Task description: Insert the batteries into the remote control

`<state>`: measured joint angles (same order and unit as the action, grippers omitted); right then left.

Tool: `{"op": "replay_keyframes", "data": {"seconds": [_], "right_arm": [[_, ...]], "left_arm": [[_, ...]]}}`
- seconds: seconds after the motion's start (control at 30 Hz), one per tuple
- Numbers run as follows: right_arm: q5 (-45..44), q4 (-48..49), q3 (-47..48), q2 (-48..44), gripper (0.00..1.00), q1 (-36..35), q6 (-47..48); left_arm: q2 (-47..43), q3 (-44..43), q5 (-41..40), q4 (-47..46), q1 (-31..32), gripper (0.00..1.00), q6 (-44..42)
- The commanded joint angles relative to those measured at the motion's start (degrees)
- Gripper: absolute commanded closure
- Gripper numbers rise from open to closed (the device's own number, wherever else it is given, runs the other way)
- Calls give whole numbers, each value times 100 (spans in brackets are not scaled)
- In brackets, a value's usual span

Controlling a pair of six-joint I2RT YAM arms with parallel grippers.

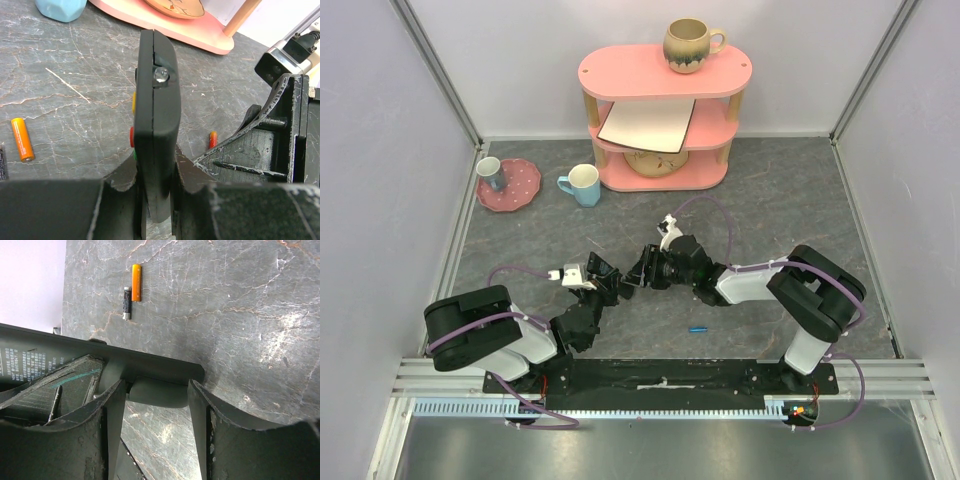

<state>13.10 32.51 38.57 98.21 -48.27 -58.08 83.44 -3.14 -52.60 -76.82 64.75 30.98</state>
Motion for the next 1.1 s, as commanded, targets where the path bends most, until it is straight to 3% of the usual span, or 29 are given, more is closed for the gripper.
{"op": "replay_keyframes", "data": {"seconds": [0.0,1.07], "right_arm": [[-62,-78,221,66,42,-42,95],[-124,-843,134,277,51,-60,271]], "left_arm": [[-47,85,-110,53,38,98,-198],[-108,59,-198,26,46,98,-338]]}}
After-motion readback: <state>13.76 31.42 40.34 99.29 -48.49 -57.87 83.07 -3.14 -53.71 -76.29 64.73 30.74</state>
